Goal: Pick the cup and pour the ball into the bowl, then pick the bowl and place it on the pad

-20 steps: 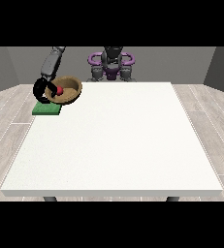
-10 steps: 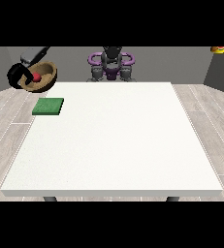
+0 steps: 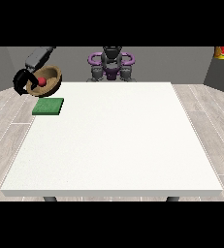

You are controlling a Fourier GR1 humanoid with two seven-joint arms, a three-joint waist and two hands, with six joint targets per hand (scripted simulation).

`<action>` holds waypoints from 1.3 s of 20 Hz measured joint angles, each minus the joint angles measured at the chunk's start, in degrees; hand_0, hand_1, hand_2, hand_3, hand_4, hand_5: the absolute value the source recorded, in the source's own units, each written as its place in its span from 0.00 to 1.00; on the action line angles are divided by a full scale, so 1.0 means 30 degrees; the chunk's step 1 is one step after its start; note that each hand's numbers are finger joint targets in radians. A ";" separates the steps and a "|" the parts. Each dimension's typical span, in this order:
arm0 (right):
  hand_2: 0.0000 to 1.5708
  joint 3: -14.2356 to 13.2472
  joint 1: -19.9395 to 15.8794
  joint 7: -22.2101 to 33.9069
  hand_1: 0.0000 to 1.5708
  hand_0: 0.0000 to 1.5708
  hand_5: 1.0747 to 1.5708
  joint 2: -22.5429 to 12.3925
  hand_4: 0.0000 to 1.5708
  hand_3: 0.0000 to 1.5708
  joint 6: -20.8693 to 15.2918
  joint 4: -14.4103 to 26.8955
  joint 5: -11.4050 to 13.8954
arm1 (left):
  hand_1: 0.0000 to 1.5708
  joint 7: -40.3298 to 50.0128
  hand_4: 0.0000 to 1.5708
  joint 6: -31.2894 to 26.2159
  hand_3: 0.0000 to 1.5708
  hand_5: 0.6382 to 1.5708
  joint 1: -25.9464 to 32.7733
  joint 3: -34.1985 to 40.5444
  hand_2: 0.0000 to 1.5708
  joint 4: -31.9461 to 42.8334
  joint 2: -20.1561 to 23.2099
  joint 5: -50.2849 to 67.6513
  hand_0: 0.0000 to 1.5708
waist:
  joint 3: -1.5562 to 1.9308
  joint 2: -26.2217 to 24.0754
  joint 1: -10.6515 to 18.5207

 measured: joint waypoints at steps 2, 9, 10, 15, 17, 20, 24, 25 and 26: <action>1.00 -0.0075 -0.0272 -0.0241 1.00 1.00 1.00 0.0518 0.64 0.37 -0.0301 0.0249 -0.0064 | 0.00 -0.0326 0.77 0.0065 0.00 0.98 0.0052 -0.0036 0.00 0.0053 -0.0037 -0.0039 0.00 | 0.0006 0.0274 0.0070; 1.00 -0.0758 -0.0865 0.0191 1.00 1.00 0.97 0.0718 0.12 0.74 -0.0395 0.1338 -0.0638 | 0.00 -0.0318 0.76 -0.0324 0.00 0.99 0.0133 0.0039 0.00 0.0671 0.0710 0.0265 0.00 | 0.0007 0.0112 -0.0143; 1.00 -0.0893 -0.0980 0.0237 1.00 1.00 0.96 0.0411 0.00 0.74 -0.0480 0.1585 -0.0612 | 0.00 -0.0230 0.76 -0.0331 0.00 0.99 0.0026 0.0061 0.00 0.0599 0.0808 0.0387 0.00 | 0.0015 0.0237 -0.0126; 0.90 -0.1315 -0.1174 -0.0029 0.96 0.96 0.96 -0.0378 0.00 0.52 -0.1319 0.2148 -0.0396 | 0.00 -0.0320 0.76 -0.0517 0.00 0.99 0.0193 0.0241 0.00 0.0825 0.1214 0.0672 0.00 | 0.0010 0.0281 -0.0109; 0.88 -0.1335 -0.1261 -0.0116 0.93 0.93 0.94 -0.0295 0.00 0.51 -0.1620 0.2243 -0.0333 | 0.00 -0.0470 0.76 -0.0486 0.00 0.99 0.0351 0.0191 0.00 0.0939 0.1174 0.0661 0.00 | 0.0014 0.0210 -0.0121; 0.89 -0.1460 -0.1311 -0.0465 0.93 0.93 0.92 0.0128 0.00 0.48 -0.1949 0.2395 -0.0442 | 0.00 -0.0743 0.76 -0.0421 0.00 0.99 0.0524 0.0256 0.00 0.1216 0.1387 0.0603 0.00 | 0.0005 0.0200 -0.0207; 0.85 -0.1386 -0.1812 -0.0916 0.88 0.88 0.93 0.1157 0.00 0.46 -0.2717 0.2104 -0.0527 | 0.00 -0.1490 0.76 -0.0643 0.00 0.99 0.0619 0.0269 0.00 0.1850 0.1622 0.0457 0.00 | -0.0002 0.0470 -0.0148; 0.86 -0.1337 -0.2019 -0.0916 0.80 0.80 0.92 0.1086 0.07 0.58 -0.2905 0.2064 -0.0432 | 0.00 -0.1536 0.76 -0.0611 0.00 0.99 0.0547 0.0279 0.00 0.1943 0.1738 0.0449 0.00 | 0.0004 0.0540 -0.0122; 0.84 -0.1430 -0.2205 -0.1076 0.73 0.73 0.92 0.0944 0.12 0.64 -0.3115 0.2193 -0.0393 | 0.00 -0.1746 0.76 -0.0716 0.00 1.00 0.0543 0.0243 0.00 0.1773 0.1653 0.0514 0.00 | 0.0006 0.0793 0.0106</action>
